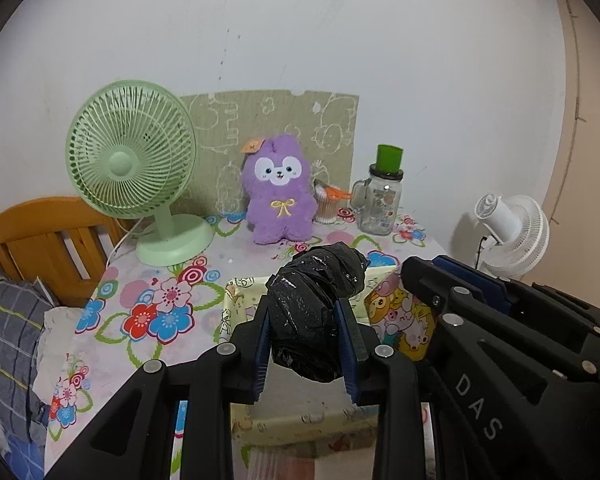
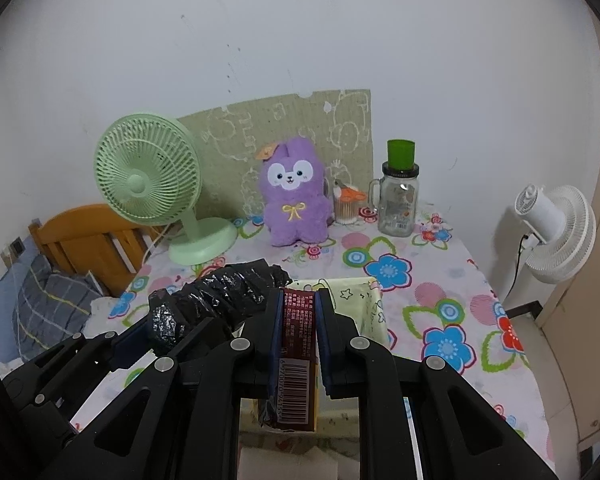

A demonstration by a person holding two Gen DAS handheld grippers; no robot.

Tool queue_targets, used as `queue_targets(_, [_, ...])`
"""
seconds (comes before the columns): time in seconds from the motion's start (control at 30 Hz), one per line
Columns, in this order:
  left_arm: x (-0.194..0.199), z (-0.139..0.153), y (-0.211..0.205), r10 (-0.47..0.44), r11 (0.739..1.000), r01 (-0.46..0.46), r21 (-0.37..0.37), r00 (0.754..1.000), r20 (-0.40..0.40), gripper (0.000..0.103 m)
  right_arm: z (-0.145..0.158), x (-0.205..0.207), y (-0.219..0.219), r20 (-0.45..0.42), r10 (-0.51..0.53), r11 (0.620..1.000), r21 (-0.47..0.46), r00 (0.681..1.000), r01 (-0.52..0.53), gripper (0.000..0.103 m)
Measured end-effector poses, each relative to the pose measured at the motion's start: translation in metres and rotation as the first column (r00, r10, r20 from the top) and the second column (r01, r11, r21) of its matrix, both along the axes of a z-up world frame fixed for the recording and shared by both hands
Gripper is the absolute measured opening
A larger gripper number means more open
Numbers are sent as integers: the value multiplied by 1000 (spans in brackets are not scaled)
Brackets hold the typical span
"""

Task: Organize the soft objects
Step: 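Carry the black bundle and snack bar up over the fabric box, then open both tools to drop the bundle and snack bar into the box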

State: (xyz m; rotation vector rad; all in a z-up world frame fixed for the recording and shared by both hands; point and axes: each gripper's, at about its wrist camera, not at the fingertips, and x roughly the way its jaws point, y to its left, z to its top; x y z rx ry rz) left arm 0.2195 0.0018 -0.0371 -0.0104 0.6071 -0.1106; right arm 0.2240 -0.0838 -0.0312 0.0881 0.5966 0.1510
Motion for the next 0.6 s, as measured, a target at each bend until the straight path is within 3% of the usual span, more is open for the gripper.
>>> queue_targets(0.33, [40,-34,10,18,1000,-20,-15,995,-102,34,-28,44,11,-58,-1,1000,-24,998,0,19])
queue_targets(0.43, [46,-43,12,26,1000,-26,-3,992,-124,42,-36,52,13,-72,-1,1000,-22,997,-1,19])
queue_targets(0.5, [49,-48,13,28,1000,-28,-4,990,-138,53,-40,57,14,-80,2,1000,-22,997,-4,19])
queue_targets(0.53, [50,-48,15,28,1000,-29,-8,990,-140,64,-42,58,15,-81,6,1000,-21,997,-8,19])
queue_targets(0.6, [49,-48,17,34,999,-37,-21,991,-132,72,-45,61,17,-87,7,1000,-28,996,-9,20])
